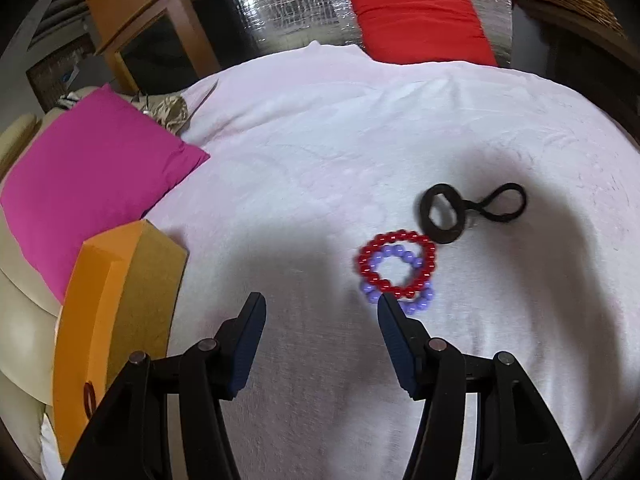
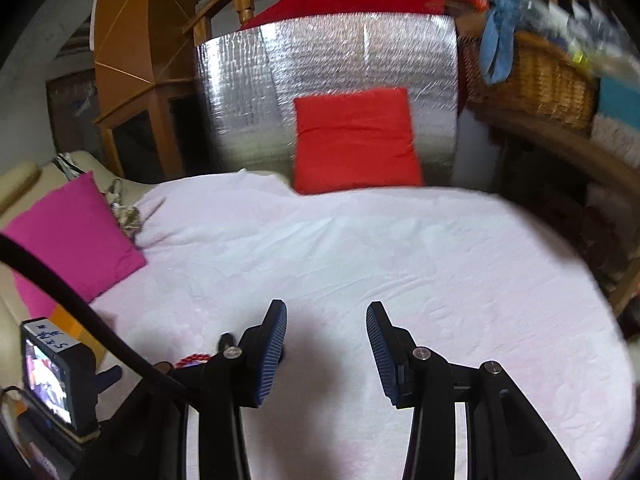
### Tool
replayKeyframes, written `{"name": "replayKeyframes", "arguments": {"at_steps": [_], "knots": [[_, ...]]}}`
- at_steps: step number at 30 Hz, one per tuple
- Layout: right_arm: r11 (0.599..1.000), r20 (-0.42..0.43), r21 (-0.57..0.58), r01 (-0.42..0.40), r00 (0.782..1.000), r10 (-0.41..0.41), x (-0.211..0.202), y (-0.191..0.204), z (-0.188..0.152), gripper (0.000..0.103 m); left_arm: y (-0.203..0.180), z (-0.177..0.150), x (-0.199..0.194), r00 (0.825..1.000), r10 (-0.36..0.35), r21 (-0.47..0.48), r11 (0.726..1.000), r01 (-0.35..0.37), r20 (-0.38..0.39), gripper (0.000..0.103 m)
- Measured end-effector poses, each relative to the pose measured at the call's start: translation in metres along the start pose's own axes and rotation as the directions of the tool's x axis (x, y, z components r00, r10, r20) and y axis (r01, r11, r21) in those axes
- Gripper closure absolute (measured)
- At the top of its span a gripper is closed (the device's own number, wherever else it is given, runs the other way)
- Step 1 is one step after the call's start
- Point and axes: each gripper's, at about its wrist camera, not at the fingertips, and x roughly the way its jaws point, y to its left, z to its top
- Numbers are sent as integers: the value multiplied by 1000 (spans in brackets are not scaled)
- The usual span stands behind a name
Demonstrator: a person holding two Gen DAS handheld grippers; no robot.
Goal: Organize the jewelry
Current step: 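Grasp the black hair tie loop with the right gripper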
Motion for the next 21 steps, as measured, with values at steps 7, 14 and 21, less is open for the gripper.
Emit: {"name": "replayKeyframes", "arguments": {"at_steps": [7, 14, 21], "knots": [[979, -155, 152, -138, 975, 161, 60, -21, -19, 57, 2, -6, 15, 987, -159, -9, 987, 160, 9, 44], [981, -236, 137, -134, 958, 164, 108, -1, -30, 66, 10, -6, 31, 964, -263, -41, 964, 261, -32, 44], [978, -283, 162, -128, 944, 171, 145, 7, -37, 68, 26, -6, 40, 954, -296, -87, 953, 291, -47, 44]]}}
